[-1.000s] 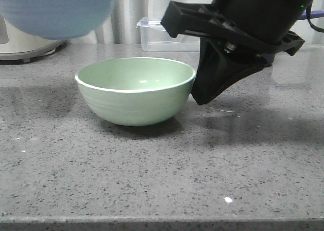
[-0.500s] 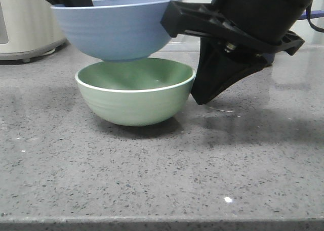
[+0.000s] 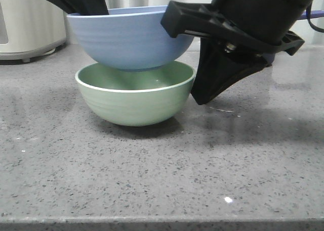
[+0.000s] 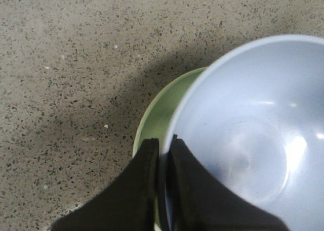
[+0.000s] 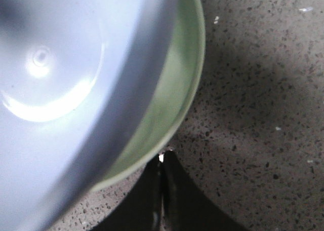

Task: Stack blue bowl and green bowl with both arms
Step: 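Lower the blue bowl into the green bowl and open the left gripper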

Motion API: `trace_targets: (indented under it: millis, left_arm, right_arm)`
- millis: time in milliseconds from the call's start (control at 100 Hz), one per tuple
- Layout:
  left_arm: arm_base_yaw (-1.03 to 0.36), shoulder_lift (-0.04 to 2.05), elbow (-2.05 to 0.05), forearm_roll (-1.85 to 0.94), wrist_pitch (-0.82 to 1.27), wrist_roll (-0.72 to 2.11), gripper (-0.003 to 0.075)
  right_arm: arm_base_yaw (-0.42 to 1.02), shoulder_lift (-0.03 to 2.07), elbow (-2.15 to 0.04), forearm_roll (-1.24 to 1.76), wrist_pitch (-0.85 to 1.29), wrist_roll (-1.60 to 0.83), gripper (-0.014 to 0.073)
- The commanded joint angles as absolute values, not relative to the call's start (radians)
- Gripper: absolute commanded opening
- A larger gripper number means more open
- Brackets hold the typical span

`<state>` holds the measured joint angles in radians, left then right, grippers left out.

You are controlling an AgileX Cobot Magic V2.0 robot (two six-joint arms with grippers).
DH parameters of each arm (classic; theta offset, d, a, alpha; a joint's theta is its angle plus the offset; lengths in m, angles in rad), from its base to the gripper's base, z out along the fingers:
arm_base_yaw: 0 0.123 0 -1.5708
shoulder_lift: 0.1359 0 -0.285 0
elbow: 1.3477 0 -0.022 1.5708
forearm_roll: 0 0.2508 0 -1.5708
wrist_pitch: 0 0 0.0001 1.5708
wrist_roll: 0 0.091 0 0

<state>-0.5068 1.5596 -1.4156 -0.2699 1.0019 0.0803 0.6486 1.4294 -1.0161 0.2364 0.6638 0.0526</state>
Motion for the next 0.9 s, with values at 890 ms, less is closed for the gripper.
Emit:
trace_targets:
  millis: [890]
  left_arm:
    - [-0.513,1.523,-1.452,-0.3,0.984,0.074,0.0281]
  right_arm:
    - [0.65,1.399,-1.039,0.249,0.622,0.042,-0.0069]
